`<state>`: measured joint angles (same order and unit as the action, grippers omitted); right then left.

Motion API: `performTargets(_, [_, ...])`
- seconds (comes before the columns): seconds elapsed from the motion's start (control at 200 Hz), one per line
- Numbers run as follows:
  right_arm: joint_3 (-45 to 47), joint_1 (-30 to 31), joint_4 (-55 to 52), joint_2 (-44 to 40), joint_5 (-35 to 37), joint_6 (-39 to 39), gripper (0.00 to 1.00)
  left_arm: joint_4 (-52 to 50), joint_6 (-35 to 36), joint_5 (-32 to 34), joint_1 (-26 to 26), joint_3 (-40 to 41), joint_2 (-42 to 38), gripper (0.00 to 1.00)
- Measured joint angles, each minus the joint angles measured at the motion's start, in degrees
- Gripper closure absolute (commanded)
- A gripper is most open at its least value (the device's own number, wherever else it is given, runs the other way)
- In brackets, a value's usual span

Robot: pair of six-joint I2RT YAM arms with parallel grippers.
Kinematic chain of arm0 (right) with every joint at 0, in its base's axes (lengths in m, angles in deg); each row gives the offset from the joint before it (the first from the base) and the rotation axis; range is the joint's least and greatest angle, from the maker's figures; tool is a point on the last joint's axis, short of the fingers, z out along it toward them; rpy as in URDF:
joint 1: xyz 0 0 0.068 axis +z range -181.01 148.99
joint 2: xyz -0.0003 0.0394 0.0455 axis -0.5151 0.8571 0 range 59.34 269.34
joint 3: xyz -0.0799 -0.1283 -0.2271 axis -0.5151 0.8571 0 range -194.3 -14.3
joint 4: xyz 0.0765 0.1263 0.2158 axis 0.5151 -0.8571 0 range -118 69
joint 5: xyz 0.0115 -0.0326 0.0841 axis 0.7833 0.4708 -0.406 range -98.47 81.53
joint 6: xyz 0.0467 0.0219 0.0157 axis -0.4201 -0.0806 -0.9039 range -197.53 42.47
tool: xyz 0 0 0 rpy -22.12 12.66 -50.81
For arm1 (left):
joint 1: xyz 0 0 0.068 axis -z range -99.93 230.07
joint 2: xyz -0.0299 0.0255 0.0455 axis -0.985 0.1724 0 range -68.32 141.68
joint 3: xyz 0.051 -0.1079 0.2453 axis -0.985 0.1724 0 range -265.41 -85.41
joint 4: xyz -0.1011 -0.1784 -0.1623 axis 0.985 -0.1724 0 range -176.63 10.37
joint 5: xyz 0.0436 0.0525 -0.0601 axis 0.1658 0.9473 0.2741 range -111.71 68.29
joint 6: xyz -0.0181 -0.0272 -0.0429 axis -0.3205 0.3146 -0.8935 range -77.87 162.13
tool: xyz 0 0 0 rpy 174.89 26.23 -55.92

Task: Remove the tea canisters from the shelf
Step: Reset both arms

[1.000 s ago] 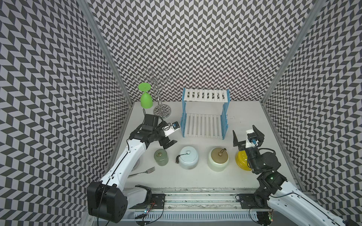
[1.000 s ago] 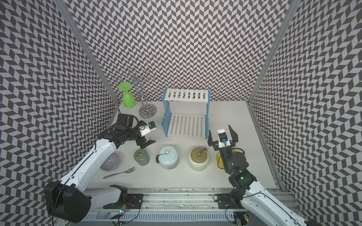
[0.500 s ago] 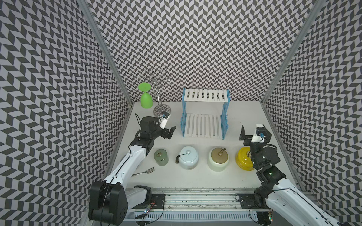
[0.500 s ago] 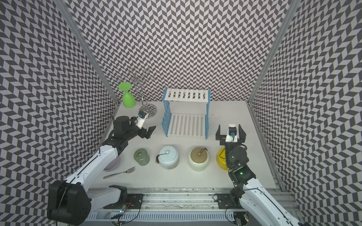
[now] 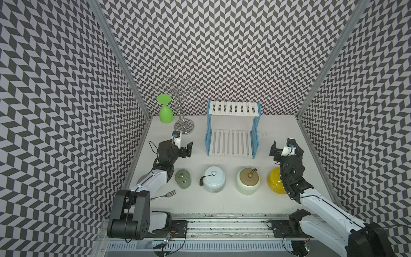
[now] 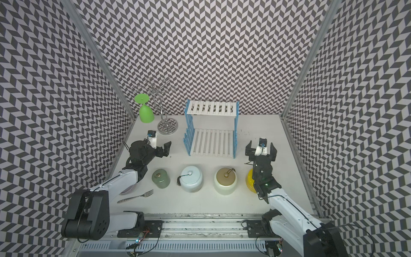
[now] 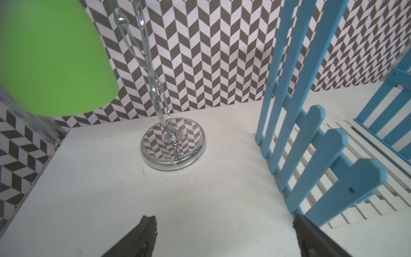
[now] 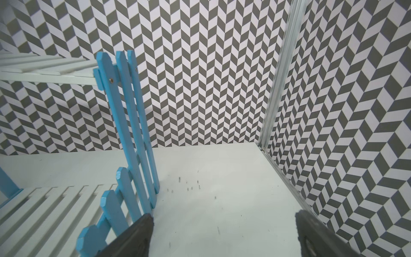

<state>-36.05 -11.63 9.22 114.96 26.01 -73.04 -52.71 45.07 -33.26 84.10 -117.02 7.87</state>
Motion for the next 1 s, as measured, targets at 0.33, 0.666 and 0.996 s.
performTargets(0.33, [4.1, -6.9, 7.3, 7.0, -2.8, -2.7, 0.0, 10.8, -0.2, 2.4, -0.2, 4.0, 4.7, 0.0])
performTargets(0.666, [7.1, -8.7, 18.4, 14.5, -7.3, -3.8, 0.0, 20.0, -0.9, 2.9, -0.2, 10.8, 5.6, 0.0])
performTargets(0.996, [7.8, -9.9, 26.9, 21.4, -11.1, -3.5, 0.0, 28.7, 1.5, 6.0, -0.8, 13.0, 5.7, 0.0])
